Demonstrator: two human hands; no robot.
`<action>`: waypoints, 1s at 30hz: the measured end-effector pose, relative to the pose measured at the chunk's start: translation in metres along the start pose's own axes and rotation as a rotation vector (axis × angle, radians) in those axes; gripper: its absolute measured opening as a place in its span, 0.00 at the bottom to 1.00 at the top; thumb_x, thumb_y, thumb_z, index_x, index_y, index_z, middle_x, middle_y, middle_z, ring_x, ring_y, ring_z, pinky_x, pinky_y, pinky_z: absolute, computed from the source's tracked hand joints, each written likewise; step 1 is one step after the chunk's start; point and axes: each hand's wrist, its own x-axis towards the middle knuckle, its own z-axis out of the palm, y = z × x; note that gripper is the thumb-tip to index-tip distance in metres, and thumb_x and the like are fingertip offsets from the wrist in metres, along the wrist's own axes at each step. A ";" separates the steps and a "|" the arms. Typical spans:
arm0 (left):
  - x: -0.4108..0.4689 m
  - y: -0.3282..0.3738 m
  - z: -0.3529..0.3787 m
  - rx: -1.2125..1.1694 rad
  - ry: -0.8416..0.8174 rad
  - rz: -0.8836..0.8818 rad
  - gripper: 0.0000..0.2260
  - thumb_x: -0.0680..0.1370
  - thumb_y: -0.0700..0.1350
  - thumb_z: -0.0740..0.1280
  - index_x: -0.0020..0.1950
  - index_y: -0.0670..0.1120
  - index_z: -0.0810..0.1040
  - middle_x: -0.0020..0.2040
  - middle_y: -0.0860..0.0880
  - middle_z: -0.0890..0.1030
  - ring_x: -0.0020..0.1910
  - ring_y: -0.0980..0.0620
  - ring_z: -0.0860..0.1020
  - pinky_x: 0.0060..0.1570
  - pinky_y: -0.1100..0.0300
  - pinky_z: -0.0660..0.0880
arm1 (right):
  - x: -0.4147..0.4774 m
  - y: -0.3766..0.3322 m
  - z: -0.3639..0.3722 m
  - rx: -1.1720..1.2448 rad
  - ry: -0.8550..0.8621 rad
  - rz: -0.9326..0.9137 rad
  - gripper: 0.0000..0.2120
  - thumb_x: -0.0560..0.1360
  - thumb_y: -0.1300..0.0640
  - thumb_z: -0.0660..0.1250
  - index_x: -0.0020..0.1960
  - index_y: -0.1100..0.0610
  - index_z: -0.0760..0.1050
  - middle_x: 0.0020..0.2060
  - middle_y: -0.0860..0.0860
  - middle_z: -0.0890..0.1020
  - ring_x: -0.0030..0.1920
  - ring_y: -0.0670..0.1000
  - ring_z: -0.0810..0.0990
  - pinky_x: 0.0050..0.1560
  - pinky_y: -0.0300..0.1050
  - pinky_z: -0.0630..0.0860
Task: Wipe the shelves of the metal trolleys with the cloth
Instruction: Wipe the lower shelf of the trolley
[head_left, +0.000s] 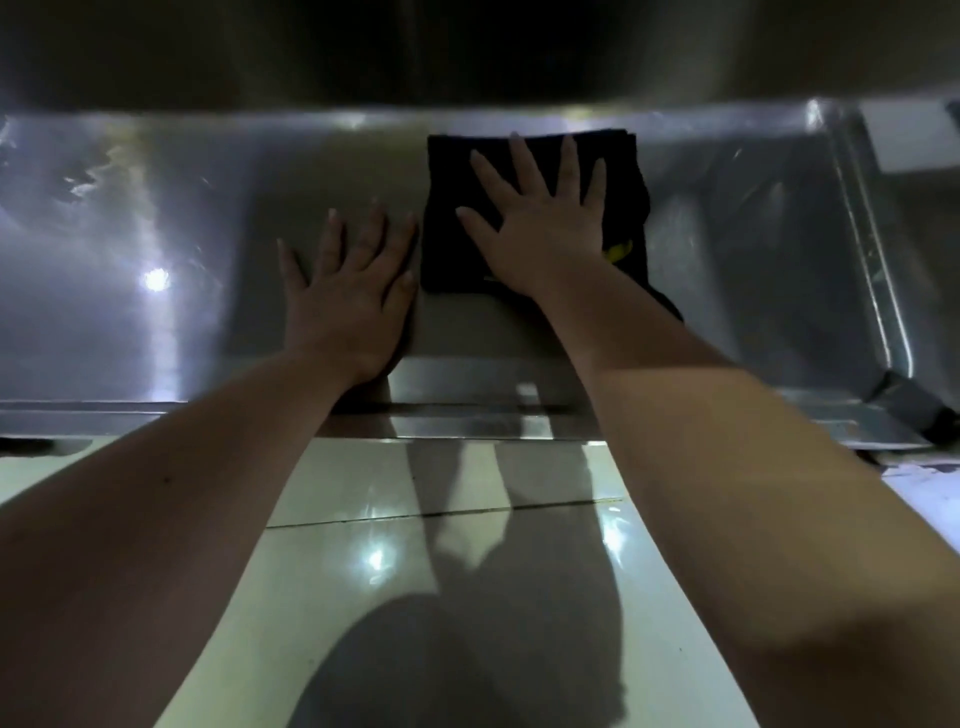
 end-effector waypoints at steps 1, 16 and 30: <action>0.001 0.000 0.002 0.001 0.003 0.001 0.24 0.84 0.56 0.46 0.80 0.62 0.45 0.81 0.56 0.45 0.80 0.46 0.42 0.72 0.33 0.38 | -0.022 0.002 0.006 0.003 0.022 -0.021 0.30 0.79 0.32 0.42 0.78 0.37 0.41 0.80 0.47 0.43 0.78 0.64 0.38 0.74 0.67 0.37; -0.003 -0.004 0.001 -0.020 0.024 0.008 0.23 0.83 0.58 0.46 0.78 0.66 0.46 0.81 0.58 0.46 0.80 0.46 0.43 0.73 0.33 0.40 | 0.009 0.023 -0.001 -0.032 0.016 0.042 0.29 0.79 0.31 0.42 0.78 0.35 0.41 0.80 0.44 0.42 0.78 0.63 0.39 0.74 0.66 0.36; 0.002 0.002 0.002 0.008 0.040 0.013 0.24 0.84 0.56 0.47 0.80 0.63 0.47 0.81 0.56 0.48 0.80 0.44 0.44 0.72 0.31 0.41 | -0.010 0.078 -0.010 -0.001 0.094 0.258 0.29 0.80 0.33 0.46 0.79 0.38 0.47 0.80 0.47 0.49 0.78 0.65 0.43 0.74 0.69 0.40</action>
